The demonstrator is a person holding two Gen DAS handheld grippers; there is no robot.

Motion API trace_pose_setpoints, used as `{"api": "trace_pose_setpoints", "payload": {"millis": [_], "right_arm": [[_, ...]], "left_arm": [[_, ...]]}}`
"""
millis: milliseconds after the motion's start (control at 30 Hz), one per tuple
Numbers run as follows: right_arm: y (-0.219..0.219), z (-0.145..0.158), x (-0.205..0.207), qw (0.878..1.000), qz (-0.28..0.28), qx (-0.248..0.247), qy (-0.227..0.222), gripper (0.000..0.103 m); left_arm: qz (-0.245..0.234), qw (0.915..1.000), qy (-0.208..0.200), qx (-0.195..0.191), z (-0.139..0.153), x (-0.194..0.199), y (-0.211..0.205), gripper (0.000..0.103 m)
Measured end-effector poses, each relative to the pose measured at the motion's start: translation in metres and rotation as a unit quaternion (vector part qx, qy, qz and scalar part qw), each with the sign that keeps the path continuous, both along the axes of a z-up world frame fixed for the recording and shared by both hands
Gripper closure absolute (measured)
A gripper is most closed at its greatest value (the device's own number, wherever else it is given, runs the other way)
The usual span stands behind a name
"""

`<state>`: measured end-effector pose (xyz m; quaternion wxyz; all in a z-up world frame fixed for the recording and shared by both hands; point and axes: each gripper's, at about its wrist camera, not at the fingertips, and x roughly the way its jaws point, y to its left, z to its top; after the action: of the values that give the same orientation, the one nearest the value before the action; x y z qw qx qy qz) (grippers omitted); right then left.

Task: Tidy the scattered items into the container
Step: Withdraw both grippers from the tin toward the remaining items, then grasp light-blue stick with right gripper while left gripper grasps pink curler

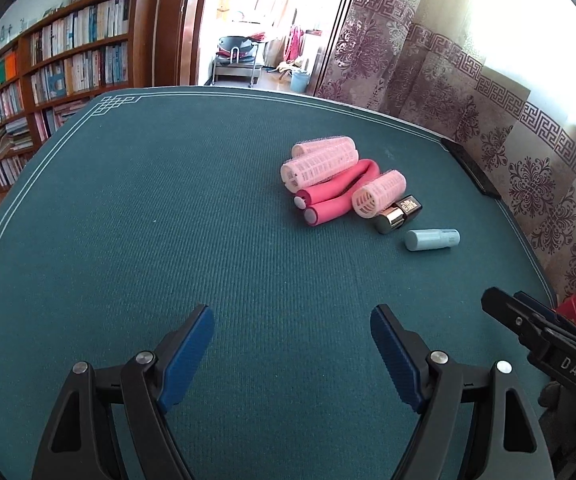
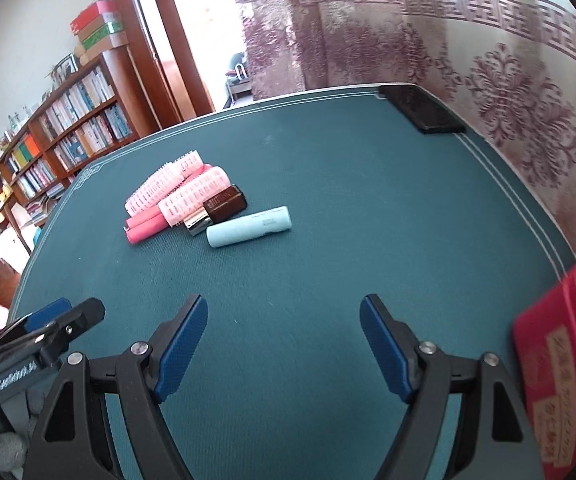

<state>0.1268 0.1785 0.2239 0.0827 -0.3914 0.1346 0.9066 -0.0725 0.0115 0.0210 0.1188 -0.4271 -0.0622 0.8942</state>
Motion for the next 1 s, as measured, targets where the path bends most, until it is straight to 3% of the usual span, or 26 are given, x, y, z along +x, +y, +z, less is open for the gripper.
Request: {"api": "trace_pose_setpoints", "payload": {"millis": [567,667,733,1000], "right_arm": [[-0.010,-0.017,-0.081,0.999,0.040,0.019,-0.017,0.021],[-0.013,-0.022,-0.085,0.999,0.042,0.028,-0.021,0.023],[-0.015,-0.022,-0.085,0.998,0.043,0.039,-0.022,0.031],[-0.003,-0.022,-0.070,0.999,0.034,0.018,-0.010,0.031]], "left_arm": [[0.007,1.0000,-0.006,0.000,-0.012,-0.006,-0.004,0.021],[0.006,1.0000,-0.005,-0.002,-0.012,-0.007,-0.004,0.021],[0.006,1.0000,-0.005,-0.005,-0.013,-0.008,-0.003,0.021],[-0.002,0.9998,-0.010,-0.017,-0.003,-0.020,0.006,0.021]]}}
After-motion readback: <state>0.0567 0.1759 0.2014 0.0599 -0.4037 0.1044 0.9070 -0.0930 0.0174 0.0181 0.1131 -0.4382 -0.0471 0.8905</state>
